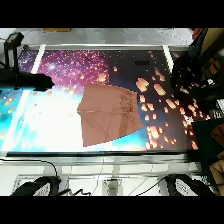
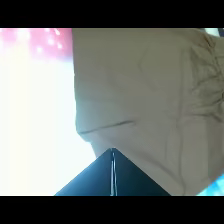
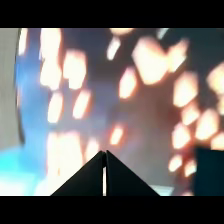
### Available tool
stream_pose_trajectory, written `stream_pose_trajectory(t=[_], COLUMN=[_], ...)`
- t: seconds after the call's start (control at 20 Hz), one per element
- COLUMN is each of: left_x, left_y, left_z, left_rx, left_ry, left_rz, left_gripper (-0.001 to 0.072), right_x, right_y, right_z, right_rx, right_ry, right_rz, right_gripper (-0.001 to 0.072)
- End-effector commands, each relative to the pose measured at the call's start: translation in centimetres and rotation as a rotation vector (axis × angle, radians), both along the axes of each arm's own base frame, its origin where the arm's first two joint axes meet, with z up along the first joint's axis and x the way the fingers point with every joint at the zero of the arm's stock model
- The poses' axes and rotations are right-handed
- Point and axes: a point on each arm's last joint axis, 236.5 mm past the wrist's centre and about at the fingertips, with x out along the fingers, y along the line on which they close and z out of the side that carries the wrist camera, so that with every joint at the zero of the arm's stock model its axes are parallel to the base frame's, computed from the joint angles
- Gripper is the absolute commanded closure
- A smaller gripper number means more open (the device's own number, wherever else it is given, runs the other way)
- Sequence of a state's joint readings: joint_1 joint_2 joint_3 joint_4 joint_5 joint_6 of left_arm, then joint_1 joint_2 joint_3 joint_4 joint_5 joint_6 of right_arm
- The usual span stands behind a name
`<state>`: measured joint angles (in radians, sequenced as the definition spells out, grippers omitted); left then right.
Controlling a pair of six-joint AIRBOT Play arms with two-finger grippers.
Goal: Fold the clothes and pants, and hang the long-sleeved shirts on hangers.
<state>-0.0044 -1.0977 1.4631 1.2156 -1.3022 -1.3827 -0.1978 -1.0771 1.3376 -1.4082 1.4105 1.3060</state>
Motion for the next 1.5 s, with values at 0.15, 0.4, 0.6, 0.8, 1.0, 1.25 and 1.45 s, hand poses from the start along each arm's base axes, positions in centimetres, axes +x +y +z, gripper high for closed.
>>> stream_pose_trajectory(t=[0.15,0.4,0.6,0.8,1.0,1.25,1.45], left_x=[-3.8,-9.6,-13.1,-14.2,-14.1,-14.2,-15.8], left_y=[0.4,0.3,-1.3,-1.4,-1.3,-1.2,-1.2], left_z=[-9.4,-19.1,-22.9,-24.1,-24.6,-25.7,-27.3], left_rx=[-0.006,-0.029,-0.111,-0.114,-0.114,-0.122,-0.120], left_ry=[0.125,0.342,0.474,0.512,0.509,0.503,0.550], left_rz=[0.015,0.060,0.066,0.070,0.081,0.105,0.112], left_gripper=[0.0678,0.0278,0.0278,0.0277,0.0277,0.0277,0.0277], right_x=[-6.0,-6.0,-3.5,-3.0,-1.9,-0.8,-0.7], right_y=[9.8,11.2,13.2,14.7,15.2,17.4,18.4], right_z=[-14.5,-19.8,-22.0,-24.3,-24.7,-24.7,-24.7], right_rx=[0.423,0.545,0.707,0.830,0.843,0.762,0.715], right_ry=[0.321,0.408,0.415,0.477,0.441,0.400,0.392], right_rz=[0.208,0.044,-0.061,-0.129,-0.130,-0.040,0.022], right_gripper=[0.0197,0.0158,0.0164,0.0164,0.0312,0.0395,0.0688])
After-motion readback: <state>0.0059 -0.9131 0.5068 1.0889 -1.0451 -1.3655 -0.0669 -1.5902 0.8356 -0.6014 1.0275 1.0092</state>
